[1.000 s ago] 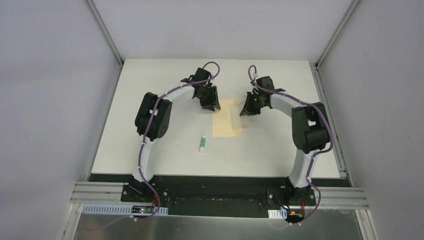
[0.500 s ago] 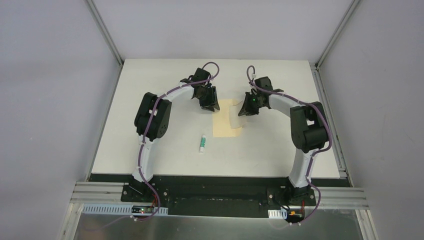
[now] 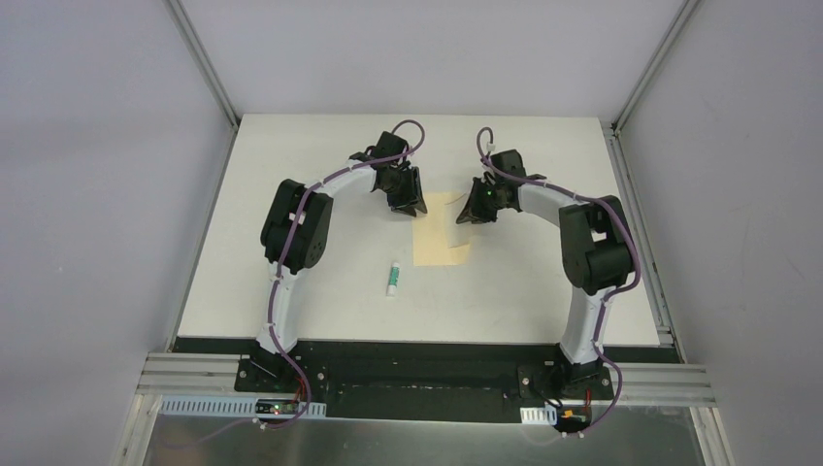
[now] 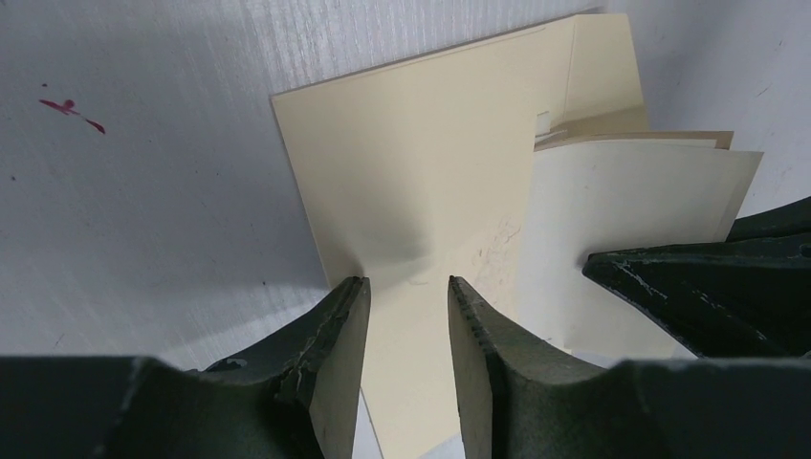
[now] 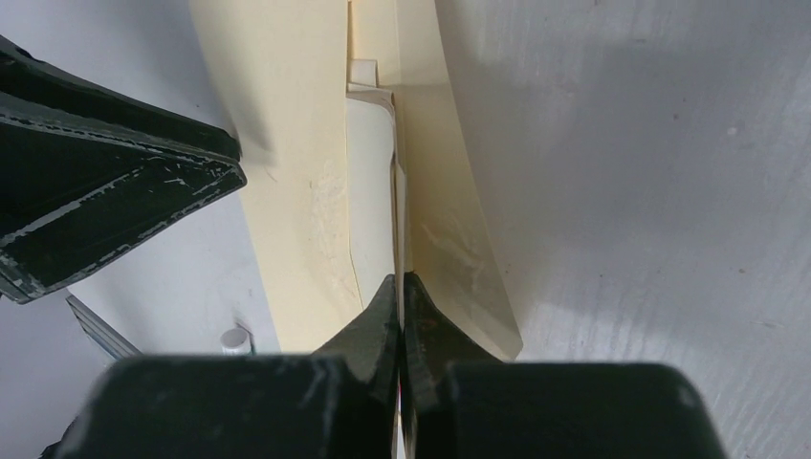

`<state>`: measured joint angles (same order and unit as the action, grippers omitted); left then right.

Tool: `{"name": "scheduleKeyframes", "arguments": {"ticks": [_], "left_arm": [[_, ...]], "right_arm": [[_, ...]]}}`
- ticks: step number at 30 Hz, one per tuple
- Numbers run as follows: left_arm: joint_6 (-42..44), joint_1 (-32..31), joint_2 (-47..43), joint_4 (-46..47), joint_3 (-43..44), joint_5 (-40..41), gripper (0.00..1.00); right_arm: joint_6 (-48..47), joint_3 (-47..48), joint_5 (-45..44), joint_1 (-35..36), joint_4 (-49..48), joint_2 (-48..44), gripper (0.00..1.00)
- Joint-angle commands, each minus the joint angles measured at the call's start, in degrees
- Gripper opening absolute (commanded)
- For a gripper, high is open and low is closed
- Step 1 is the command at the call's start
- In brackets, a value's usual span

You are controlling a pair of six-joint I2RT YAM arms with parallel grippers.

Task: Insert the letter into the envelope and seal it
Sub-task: Place the letter in the envelope.

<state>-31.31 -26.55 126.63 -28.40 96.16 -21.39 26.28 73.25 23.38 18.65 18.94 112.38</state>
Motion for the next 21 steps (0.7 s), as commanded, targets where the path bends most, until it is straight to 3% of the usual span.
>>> {"name": "scheduleKeyframes", "arguments": {"ticks": [1, 12, 18, 21], "left_arm": [[-1.29, 0.17, -0.51, 2.04, 0.81, -1.83, 0.38], [-1.30, 0.22, 0.18, 1.46, 1.83, -1.95, 0.37], [-1.14, 0.96, 0.75, 1.21, 1.61, -1.67, 0.37], [-1.12, 1.14, 0.75, 1.29, 1.70, -1.68, 0.38]], "right_arm": [[2.32, -0.53, 1.27, 0.51, -4.71, 0.93, 0.00], [3.97, -0.43, 1.99, 0.65, -6.34, 1.40, 0.02], [4.05, -1.80, 1.36, -0.45, -5.31, -1.45, 0.30], [4.22, -2.67, 1.48, -1.69, -4.96, -2.16, 0.35]]}}
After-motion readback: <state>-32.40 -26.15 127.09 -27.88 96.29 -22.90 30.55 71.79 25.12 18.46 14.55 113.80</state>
